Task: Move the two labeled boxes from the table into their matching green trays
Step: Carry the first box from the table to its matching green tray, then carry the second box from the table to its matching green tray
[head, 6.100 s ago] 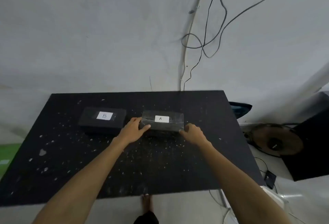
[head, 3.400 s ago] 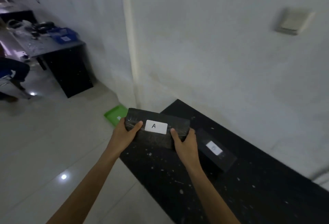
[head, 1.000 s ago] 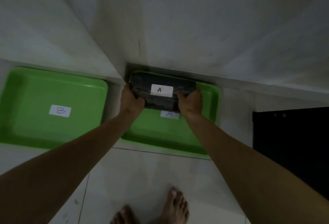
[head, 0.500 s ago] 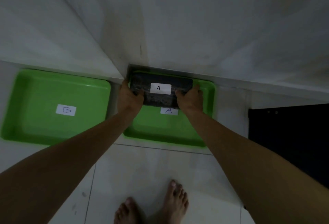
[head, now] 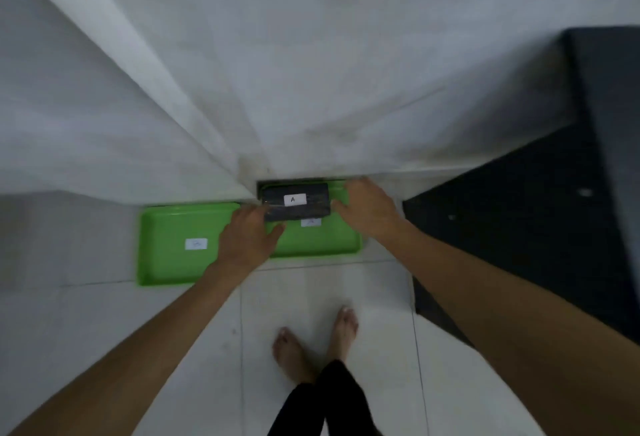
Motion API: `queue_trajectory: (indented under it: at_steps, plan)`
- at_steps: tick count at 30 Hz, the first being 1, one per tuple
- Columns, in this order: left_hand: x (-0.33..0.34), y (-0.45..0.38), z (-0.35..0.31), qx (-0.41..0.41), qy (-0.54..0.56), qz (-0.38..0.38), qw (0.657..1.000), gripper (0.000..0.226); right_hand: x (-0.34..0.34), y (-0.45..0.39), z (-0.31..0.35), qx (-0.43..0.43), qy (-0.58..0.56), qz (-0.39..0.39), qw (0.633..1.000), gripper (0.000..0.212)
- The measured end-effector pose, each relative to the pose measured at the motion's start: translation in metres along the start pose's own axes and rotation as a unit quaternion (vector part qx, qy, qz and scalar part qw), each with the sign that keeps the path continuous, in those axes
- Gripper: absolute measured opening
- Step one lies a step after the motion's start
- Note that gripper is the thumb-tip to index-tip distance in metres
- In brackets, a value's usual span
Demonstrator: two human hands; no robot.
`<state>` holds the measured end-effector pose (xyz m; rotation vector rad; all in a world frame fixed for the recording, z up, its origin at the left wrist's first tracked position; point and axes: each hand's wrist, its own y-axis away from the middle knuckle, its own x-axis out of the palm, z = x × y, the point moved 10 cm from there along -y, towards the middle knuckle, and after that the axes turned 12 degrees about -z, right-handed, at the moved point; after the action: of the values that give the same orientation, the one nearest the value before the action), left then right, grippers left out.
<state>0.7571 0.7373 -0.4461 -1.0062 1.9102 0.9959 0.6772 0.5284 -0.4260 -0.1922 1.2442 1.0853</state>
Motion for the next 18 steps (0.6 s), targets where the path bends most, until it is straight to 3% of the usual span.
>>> queue_trajectory:
  at_steps: [4, 8, 13, 18]
  plan:
    - [-0.111, 0.062, -0.088, 0.026, -0.012, -0.015, 0.999, 0.050, -0.123, 0.082, 0.019, -0.019, -0.023, -0.021, 0.999, 0.046]
    - [-0.169, 0.106, -0.172, 0.051, -0.004, -0.013, 0.999, 0.066, -0.247, 0.163, 0.003, -0.019, -0.105, -0.093, 0.990, 0.049]
    - [-0.181, 0.174, -0.293, 0.107, 0.053, -0.017, 0.993, 0.068, -0.363, 0.270, -0.088, 0.003, -0.206, -0.186, 0.961, 0.043]
    - [-0.139, 0.277, -0.396, 0.108, 0.130, 0.027, 0.985, 0.063, -0.408, 0.373, -0.221, 0.041, -0.253, -0.227, 0.940, 0.039]
